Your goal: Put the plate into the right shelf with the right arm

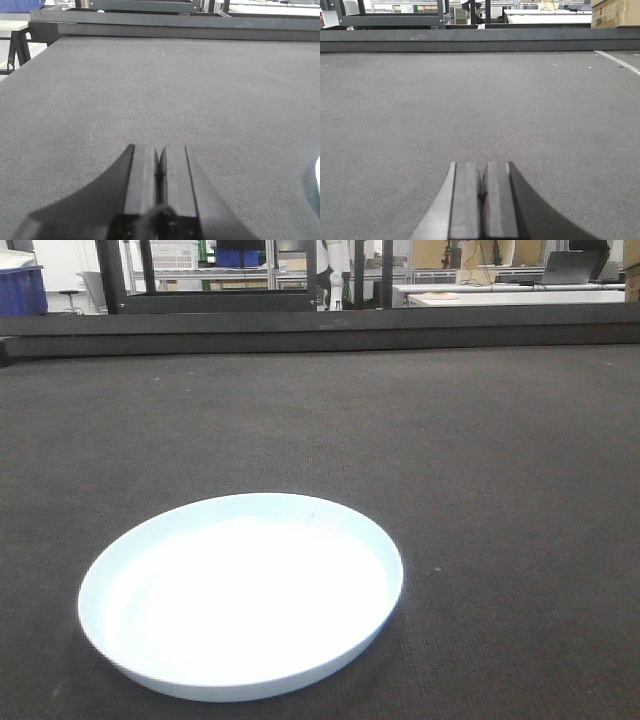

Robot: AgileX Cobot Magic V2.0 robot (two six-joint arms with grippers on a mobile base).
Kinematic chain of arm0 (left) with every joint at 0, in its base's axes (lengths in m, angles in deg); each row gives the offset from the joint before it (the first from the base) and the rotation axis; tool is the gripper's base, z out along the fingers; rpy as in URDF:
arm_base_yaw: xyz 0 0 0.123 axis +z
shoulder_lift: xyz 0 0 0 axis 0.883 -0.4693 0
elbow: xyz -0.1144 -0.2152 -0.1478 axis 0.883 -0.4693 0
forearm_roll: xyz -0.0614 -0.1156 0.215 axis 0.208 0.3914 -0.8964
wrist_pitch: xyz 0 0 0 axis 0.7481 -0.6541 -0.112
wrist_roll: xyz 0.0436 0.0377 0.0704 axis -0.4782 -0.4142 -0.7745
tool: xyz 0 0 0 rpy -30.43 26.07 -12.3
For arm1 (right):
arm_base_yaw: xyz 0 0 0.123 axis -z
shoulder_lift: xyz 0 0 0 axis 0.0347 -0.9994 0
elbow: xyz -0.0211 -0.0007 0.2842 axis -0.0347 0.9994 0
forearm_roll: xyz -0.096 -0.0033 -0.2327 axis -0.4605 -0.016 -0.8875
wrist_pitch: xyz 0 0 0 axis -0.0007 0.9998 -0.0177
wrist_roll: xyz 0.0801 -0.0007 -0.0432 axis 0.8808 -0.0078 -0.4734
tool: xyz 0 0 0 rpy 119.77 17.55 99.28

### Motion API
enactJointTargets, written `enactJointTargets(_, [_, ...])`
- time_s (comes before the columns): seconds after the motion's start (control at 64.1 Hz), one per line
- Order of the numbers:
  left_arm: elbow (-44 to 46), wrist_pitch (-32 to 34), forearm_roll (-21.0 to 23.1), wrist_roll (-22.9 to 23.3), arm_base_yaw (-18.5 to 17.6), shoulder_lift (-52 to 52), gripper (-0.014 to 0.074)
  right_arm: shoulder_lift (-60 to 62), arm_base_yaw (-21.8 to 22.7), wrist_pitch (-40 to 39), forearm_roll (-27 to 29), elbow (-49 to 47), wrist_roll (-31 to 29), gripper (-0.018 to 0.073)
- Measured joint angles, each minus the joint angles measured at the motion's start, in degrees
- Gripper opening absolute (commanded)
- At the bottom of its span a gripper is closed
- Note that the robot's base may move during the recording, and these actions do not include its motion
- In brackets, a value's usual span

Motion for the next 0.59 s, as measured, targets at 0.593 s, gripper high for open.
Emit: enactJointTargets(0.593, [0.0, 0.0, 0.0, 0.0, 0.0, 0.0, -0.0047, 0.0, 0.0, -6.7, 0.0, 0.0, 0.0, 0.0056])
